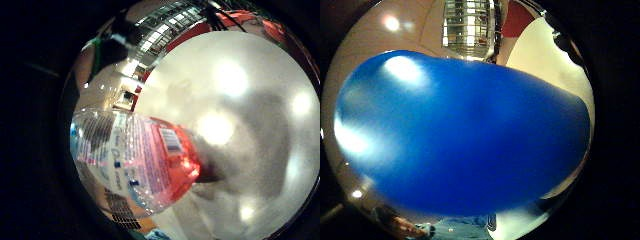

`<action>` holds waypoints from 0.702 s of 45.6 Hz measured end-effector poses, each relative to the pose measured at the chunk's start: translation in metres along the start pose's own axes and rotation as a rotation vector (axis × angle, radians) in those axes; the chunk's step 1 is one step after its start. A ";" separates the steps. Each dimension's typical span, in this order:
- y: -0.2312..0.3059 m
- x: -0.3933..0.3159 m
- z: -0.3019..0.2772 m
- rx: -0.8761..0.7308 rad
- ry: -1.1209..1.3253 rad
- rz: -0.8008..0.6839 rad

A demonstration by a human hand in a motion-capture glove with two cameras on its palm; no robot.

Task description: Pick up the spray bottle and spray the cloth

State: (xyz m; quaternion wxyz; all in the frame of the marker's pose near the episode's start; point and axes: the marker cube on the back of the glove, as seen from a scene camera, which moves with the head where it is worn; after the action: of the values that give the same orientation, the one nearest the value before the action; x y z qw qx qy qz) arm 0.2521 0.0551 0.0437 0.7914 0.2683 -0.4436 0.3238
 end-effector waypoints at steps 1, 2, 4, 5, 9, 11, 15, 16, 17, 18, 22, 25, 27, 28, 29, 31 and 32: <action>-0.002 -0.001 0.001 -0.011 -0.006 0.001; -0.004 -0.001 0.003 -0.023 -0.013 0.000; -0.006 -0.002 0.006 -0.046 -0.026 -0.012; -0.007 -0.002 0.007 -0.052 -0.033 -0.019; -0.012 -0.005 0.014 -0.059 -0.051 -0.032; -0.015 -0.007 0.017 -0.068 -0.048 -0.036; -0.019 -0.013 0.025 -0.105 -0.026 -0.051; -0.021 -0.016 0.027 -0.119 -0.016 -0.055; -0.021 -0.018 0.030 -0.138 -0.001 -0.058; -0.022 -0.021 0.032 -0.163 0.019 -0.064; -0.024 -0.037 0.043 -0.295 0.154 -0.124; -0.021 -0.053 0.054 -0.407 0.291 -0.202; -0.017 -0.064 0.061 -0.478 0.368 -0.237; -0.014 -0.068 0.064 -0.511 0.406 -0.252; -0.010 -0.073 0.067 -0.543 0.443 -0.269; -0.003 -0.085 0.073 -0.604 0.518 -0.299; 0.001 -0.091 0.076 -0.634 0.557 -0.311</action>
State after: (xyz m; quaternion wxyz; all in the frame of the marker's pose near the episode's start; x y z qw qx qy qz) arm 0.1753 -0.0237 -0.0006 0.9630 -0.0215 -0.2454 0.1089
